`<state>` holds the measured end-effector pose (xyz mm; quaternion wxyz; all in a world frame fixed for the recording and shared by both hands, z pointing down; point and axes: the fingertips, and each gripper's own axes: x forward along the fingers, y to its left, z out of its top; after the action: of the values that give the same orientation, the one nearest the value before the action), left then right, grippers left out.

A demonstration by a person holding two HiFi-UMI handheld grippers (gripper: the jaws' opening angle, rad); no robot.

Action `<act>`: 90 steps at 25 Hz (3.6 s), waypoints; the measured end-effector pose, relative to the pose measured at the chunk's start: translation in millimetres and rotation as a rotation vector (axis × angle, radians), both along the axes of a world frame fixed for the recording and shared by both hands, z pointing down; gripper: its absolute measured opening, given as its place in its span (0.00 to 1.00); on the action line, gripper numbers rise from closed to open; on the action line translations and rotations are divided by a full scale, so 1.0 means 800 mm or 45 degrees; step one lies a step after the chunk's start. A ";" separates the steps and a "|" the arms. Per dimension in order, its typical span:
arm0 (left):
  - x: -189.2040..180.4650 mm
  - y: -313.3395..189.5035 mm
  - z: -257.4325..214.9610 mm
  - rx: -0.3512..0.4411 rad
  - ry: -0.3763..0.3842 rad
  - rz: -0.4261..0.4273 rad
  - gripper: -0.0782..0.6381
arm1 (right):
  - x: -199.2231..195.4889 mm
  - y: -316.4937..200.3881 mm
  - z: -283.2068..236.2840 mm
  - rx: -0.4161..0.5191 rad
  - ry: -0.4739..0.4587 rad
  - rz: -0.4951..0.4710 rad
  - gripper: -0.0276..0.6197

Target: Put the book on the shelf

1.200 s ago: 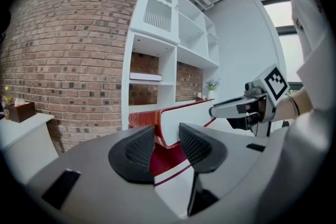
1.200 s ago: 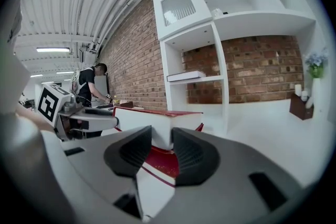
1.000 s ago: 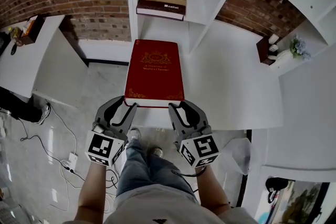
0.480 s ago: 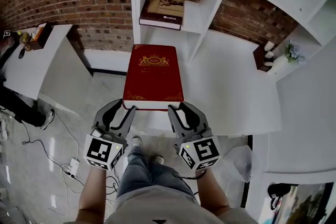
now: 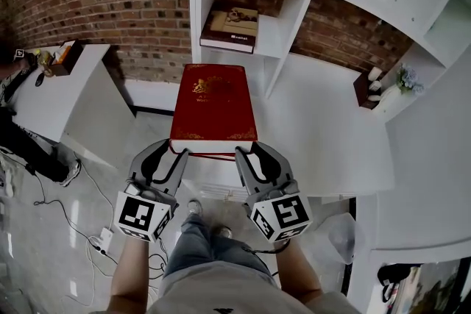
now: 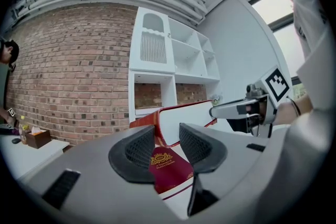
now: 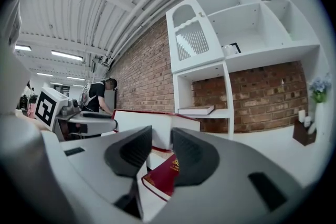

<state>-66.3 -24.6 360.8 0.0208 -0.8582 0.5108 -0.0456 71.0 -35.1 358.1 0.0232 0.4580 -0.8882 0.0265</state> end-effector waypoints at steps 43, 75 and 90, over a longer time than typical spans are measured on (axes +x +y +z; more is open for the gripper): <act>0.024 -0.037 -0.119 0.271 0.014 0.095 0.33 | 0.024 -0.021 -0.121 0.294 -0.004 0.139 0.23; 0.000 -0.137 -0.120 0.273 0.044 0.228 0.32 | -0.001 -0.105 -0.119 0.277 0.010 0.289 0.23; -0.003 -0.171 -0.106 0.241 0.037 0.245 0.32 | -0.005 -0.137 -0.108 0.249 0.019 0.312 0.23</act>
<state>-69.0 -161.3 276.0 0.0987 -0.8981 0.4283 0.0174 67.3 -144.8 271.3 -0.0184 0.5633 -0.8238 -0.0609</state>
